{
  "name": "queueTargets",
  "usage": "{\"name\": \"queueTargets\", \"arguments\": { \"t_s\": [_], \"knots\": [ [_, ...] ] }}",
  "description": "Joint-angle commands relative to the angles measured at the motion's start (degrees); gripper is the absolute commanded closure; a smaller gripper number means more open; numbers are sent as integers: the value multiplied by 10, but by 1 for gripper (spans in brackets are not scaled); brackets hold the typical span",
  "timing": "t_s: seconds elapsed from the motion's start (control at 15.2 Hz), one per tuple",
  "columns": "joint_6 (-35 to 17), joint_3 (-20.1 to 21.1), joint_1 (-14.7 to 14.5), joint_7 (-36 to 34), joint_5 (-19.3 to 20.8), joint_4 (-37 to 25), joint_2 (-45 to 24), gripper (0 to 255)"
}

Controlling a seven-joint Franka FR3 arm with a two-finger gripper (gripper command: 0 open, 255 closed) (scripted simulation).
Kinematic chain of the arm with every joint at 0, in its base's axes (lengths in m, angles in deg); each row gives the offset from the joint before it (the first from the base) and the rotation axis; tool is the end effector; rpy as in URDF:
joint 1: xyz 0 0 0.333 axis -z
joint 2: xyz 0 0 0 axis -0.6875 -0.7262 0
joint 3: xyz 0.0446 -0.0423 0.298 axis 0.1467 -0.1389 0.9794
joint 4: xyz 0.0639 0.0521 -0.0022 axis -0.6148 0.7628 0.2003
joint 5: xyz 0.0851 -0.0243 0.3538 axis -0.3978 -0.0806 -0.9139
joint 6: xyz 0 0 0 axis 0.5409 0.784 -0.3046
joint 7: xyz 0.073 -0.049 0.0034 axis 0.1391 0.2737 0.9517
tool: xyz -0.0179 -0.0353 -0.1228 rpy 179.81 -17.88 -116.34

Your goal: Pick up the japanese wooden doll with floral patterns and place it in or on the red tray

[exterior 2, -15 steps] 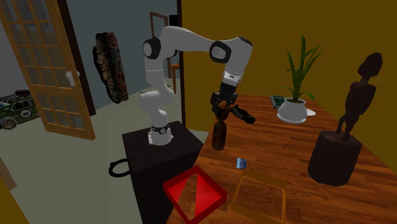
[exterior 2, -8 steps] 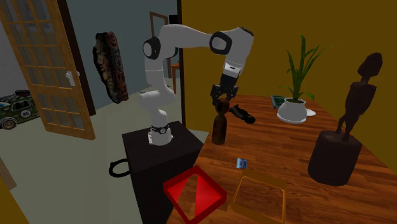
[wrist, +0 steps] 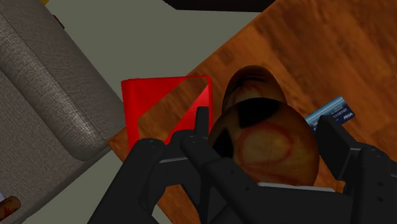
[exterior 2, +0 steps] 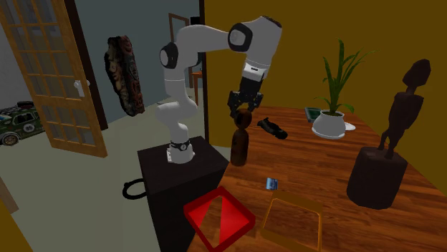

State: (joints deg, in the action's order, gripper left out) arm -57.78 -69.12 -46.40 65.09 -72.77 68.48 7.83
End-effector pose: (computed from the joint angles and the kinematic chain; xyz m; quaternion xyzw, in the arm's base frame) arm 0.4949 0.1266 0.5555 0.9903 -0.0105 -0.1160 0.0759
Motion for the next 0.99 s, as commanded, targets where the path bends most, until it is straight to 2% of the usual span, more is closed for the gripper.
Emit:
{"name": "queueTargets", "arguments": {
  "t_s": [0.0,0.33,0.59,0.79,0.92],
  "knots": [
    [18,-10,11,25,9,-34,-14,255],
    [62,-33,37,84,32,-141,-71,255],
    [111,-49,54,133,52,-262,-138,255],
    [169,-61,63,174,71,-404,-216,255],
    [229,-71,59,203,86,-544,-294,255]
  ]
}}
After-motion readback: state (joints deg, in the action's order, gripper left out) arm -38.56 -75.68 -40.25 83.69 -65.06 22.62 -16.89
